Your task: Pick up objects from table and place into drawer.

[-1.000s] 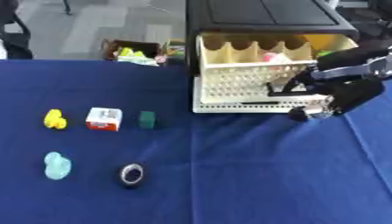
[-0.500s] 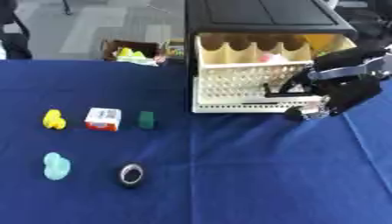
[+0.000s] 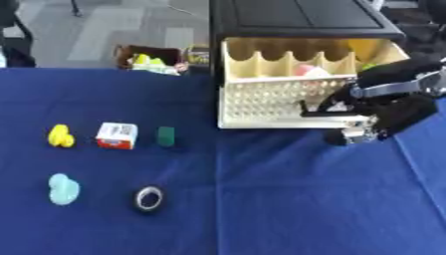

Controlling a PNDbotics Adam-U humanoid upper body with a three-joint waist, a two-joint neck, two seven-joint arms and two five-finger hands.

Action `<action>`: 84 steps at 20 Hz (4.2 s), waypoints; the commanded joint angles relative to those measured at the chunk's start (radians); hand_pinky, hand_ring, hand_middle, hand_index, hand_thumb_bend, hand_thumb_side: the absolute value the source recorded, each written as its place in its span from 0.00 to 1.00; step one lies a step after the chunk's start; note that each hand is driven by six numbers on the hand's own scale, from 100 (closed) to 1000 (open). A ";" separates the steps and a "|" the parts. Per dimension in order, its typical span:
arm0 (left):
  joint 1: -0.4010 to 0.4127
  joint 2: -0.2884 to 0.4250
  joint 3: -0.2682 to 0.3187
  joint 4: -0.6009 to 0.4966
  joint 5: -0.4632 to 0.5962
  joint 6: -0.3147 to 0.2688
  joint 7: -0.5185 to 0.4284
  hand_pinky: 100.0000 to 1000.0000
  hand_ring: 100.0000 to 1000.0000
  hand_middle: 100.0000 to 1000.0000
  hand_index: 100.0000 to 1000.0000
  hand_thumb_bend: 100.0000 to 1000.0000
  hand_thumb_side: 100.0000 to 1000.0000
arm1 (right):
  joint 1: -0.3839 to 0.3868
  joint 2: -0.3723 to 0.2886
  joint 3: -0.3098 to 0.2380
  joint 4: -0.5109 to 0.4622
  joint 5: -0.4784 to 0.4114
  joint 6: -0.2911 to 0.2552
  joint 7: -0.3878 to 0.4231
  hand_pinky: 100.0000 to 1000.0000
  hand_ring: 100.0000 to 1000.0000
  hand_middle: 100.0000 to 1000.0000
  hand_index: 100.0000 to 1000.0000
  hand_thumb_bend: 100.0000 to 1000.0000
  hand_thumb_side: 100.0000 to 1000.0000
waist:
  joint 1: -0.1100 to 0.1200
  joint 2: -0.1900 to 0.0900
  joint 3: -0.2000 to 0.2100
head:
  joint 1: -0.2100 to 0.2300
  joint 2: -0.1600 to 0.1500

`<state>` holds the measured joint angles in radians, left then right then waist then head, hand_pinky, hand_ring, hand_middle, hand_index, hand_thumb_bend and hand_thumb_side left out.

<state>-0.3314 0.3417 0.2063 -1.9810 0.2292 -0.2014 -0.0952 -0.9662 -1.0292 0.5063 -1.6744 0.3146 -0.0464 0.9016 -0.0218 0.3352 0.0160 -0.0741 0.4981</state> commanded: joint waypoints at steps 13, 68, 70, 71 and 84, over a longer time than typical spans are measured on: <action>-0.015 0.011 0.007 -0.019 0.007 0.002 0.004 0.40 0.40 0.52 0.80 0.00 0.87 | 0.032 -0.029 0.013 -0.080 -0.049 0.008 0.005 0.06 0.12 0.08 0.86 0.26 1.00 | 0.004 -0.017 0.006 | -0.006 -0.014; -0.017 0.002 0.006 -0.019 0.001 0.001 -0.004 0.40 0.41 0.52 0.79 0.00 0.88 | 0.127 -0.081 -0.101 -0.242 0.034 0.244 0.005 0.15 0.16 0.13 0.93 0.00 1.00 | 0.007 -0.002 0.008 | -0.010 -0.017; -0.017 0.001 0.006 -0.019 0.001 0.000 -0.004 0.40 0.41 0.52 0.79 0.00 0.88 | 0.116 -0.069 -0.081 -0.214 0.045 0.253 0.005 0.14 0.16 0.13 0.93 0.00 1.00 | 0.007 -0.002 0.010 | -0.010 -0.018; -0.018 0.001 0.007 -0.019 0.001 0.000 -0.004 0.40 0.41 0.52 0.79 0.00 0.88 | 0.109 -0.061 -0.075 -0.200 0.049 0.257 0.005 0.15 0.16 0.13 0.93 0.00 1.00 | 0.007 -0.003 0.011 | -0.010 -0.019; -0.017 0.000 0.010 -0.019 -0.002 0.002 -0.005 0.40 0.41 0.52 0.79 0.00 0.88 | 0.114 -0.067 -0.131 -0.279 -0.019 0.318 0.005 0.19 0.17 0.13 0.95 0.00 1.00 | 0.007 0.000 0.010 | -0.004 -0.024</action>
<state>-0.3358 0.3325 0.2065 -1.9810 0.2293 -0.1999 -0.0979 -0.8419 -1.0613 0.4050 -1.9208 0.3104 0.2533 0.9005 -0.0148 0.3523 0.0262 -0.0805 0.4861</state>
